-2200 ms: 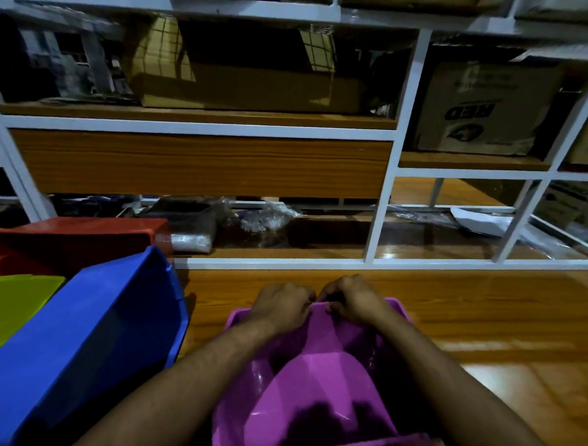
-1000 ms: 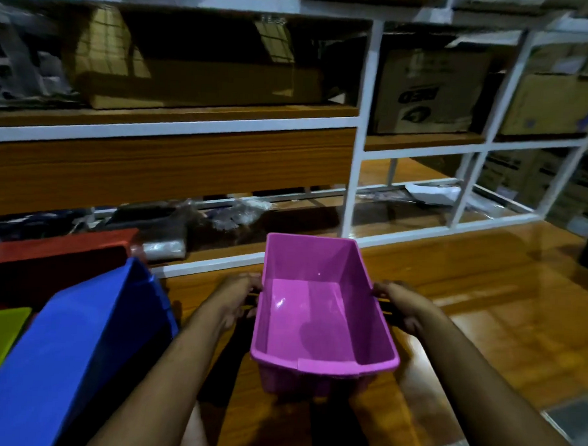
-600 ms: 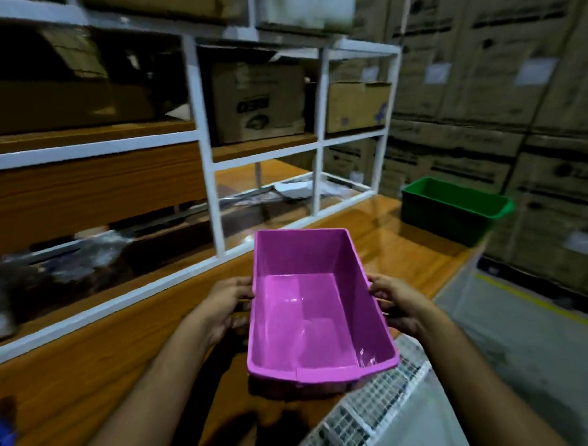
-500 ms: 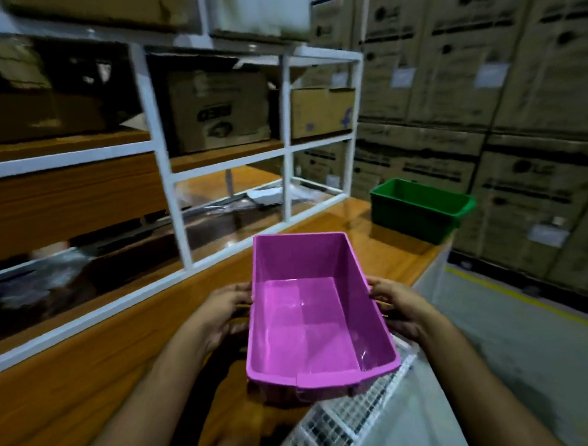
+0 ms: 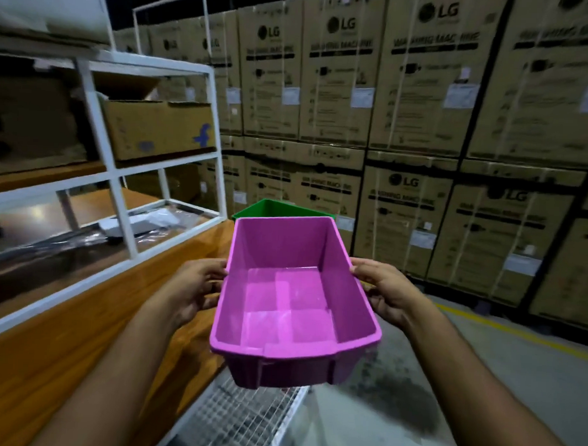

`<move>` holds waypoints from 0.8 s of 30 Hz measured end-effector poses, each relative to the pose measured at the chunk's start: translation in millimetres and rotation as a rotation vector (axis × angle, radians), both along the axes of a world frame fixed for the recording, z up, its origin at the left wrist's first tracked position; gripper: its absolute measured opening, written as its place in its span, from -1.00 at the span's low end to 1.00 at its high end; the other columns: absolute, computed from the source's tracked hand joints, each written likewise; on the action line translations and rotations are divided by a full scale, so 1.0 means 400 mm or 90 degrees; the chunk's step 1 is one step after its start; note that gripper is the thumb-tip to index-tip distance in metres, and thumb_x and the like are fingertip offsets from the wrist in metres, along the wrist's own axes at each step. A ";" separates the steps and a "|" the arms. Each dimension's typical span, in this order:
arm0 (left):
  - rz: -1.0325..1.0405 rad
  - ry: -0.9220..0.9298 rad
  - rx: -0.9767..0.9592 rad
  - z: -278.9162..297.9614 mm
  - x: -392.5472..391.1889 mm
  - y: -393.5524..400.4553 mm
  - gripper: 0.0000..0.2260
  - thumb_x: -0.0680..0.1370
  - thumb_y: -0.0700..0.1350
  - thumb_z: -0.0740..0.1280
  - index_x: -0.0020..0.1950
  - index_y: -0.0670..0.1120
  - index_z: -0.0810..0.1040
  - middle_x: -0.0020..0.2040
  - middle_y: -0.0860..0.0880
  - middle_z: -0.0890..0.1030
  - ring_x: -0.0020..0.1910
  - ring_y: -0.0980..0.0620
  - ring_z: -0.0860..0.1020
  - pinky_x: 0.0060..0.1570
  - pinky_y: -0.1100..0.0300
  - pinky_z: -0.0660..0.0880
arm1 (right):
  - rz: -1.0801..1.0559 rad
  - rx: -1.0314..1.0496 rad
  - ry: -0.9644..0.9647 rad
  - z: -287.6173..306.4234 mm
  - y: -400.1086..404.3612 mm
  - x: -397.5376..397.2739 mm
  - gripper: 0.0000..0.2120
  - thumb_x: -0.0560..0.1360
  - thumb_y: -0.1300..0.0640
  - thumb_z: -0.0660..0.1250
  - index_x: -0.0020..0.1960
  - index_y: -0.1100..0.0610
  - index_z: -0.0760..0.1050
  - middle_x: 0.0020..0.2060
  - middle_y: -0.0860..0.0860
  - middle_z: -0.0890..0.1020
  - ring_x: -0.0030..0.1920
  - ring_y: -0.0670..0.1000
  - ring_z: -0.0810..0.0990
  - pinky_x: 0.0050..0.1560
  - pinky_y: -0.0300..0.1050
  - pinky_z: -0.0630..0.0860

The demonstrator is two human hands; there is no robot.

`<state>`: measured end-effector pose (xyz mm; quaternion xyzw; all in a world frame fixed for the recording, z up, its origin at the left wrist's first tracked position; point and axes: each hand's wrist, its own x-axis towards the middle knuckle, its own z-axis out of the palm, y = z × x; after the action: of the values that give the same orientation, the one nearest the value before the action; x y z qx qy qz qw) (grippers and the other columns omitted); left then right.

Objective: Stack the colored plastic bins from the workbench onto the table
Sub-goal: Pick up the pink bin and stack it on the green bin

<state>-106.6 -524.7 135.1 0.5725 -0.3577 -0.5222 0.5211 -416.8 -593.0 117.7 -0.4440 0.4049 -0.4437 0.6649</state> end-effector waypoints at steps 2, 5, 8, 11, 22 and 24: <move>0.004 0.017 -0.013 0.036 -0.042 -0.066 -0.81 0.52 -0.24 0.21 -0.08 -0.10 0.62 -0.31 0.01 0.52 -0.56 0.19 0.45 -0.58 0.36 0.41 | -0.011 -0.006 0.014 0.043 -0.073 -0.039 -0.73 0.51 0.36 0.24 0.11 0.20 0.63 -0.31 0.06 0.66 -0.42 -0.08 0.58 -0.41 -0.23 0.58; 0.017 0.045 -0.023 0.081 -0.078 -0.178 -0.84 0.53 -0.25 0.19 -0.07 -0.11 0.56 -0.39 0.03 0.50 -0.68 0.22 0.37 -0.65 0.41 0.36 | -0.005 -0.017 0.025 0.089 -0.195 -0.064 -0.73 0.53 0.30 0.24 0.17 0.22 0.61 -0.38 0.03 0.60 -0.48 -0.11 0.53 -0.50 -0.26 0.52; 0.035 0.071 -0.035 0.102 -0.081 -0.294 -0.85 0.54 -0.25 0.19 -0.14 -0.13 0.54 -0.48 0.03 0.51 -0.68 0.19 0.35 -0.65 0.39 0.38 | 0.020 -0.021 0.003 0.109 -0.333 -0.064 -0.75 0.54 0.29 0.22 0.07 0.21 0.66 -0.43 0.00 0.43 -0.57 -0.15 0.33 -0.56 -0.33 0.39; 0.056 0.089 -0.063 0.109 -0.071 -0.414 -0.86 0.55 -0.26 0.19 -0.14 -0.15 0.53 -0.46 0.01 0.54 -0.63 0.19 0.43 -0.60 0.37 0.44 | 0.032 -0.036 0.016 0.131 -0.484 -0.040 -0.73 0.53 0.28 0.23 -0.14 0.16 0.70 -0.39 0.02 0.35 -0.46 -0.09 0.23 -0.55 -0.33 0.28; 0.161 0.050 -0.112 0.126 -0.013 -0.739 -0.85 0.50 -0.26 0.26 -0.12 -0.09 0.61 -0.21 -0.04 0.57 -0.25 0.05 0.54 -0.32 0.21 0.58 | 0.142 0.014 -0.010 0.182 -0.957 0.079 -0.65 0.48 0.30 0.23 0.25 0.26 0.53 -0.37 0.05 0.38 -0.65 -0.15 0.32 -0.67 -0.34 0.32; 0.182 0.039 -0.108 0.121 -0.013 -0.784 -0.85 0.50 -0.24 0.27 -0.08 -0.08 0.62 -0.19 -0.03 0.60 -0.22 0.05 0.55 -0.28 0.20 0.57 | 0.194 0.002 -0.013 0.172 -1.045 0.094 -0.62 0.47 0.30 0.22 0.26 0.29 0.54 -0.38 0.04 0.26 -0.66 -0.16 0.23 -0.68 -0.36 0.27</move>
<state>-111.9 -838.3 183.3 0.5554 -0.2997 -0.4279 0.6470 -379.2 -1010.9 186.7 -0.4950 0.3269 -0.3416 0.7289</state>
